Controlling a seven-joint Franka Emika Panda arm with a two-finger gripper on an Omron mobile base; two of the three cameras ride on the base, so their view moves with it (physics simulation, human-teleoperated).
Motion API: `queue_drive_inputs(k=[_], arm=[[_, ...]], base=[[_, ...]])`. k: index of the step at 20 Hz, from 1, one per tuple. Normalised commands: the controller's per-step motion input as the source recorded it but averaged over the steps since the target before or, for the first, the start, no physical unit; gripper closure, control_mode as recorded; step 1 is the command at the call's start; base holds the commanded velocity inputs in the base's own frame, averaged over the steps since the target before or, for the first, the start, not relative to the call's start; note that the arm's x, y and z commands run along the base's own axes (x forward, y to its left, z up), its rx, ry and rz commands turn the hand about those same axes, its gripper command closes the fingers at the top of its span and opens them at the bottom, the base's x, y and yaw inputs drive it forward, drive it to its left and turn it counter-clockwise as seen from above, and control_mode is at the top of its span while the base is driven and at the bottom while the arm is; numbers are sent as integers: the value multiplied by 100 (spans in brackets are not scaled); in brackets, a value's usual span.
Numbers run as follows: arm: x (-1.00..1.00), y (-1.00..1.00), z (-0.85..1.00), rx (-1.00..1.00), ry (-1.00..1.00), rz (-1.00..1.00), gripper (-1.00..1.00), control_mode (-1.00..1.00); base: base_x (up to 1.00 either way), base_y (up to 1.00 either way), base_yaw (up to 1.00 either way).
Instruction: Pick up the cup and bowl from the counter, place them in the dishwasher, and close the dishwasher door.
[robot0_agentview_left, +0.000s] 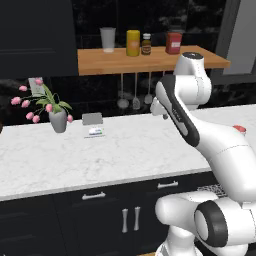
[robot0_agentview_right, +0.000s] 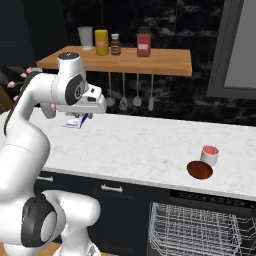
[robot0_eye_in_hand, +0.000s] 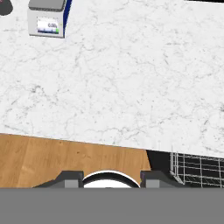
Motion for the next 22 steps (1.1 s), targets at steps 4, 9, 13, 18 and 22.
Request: queue_drive_inputs(k=[4,9,13,18,22], arm=[[0,0,0,0,0,0,-100,100],[0,0,0,0,0,0,-100,100],[0,0,0,0,0,0,-100,100],[0,0,0,0,0,0,-100,100],[0,0,0,0,0,0,-100,100]], base=[[0,0,0],[0,0,-23],[0,2,-65],[2,16,-75],[11,22,-71]])
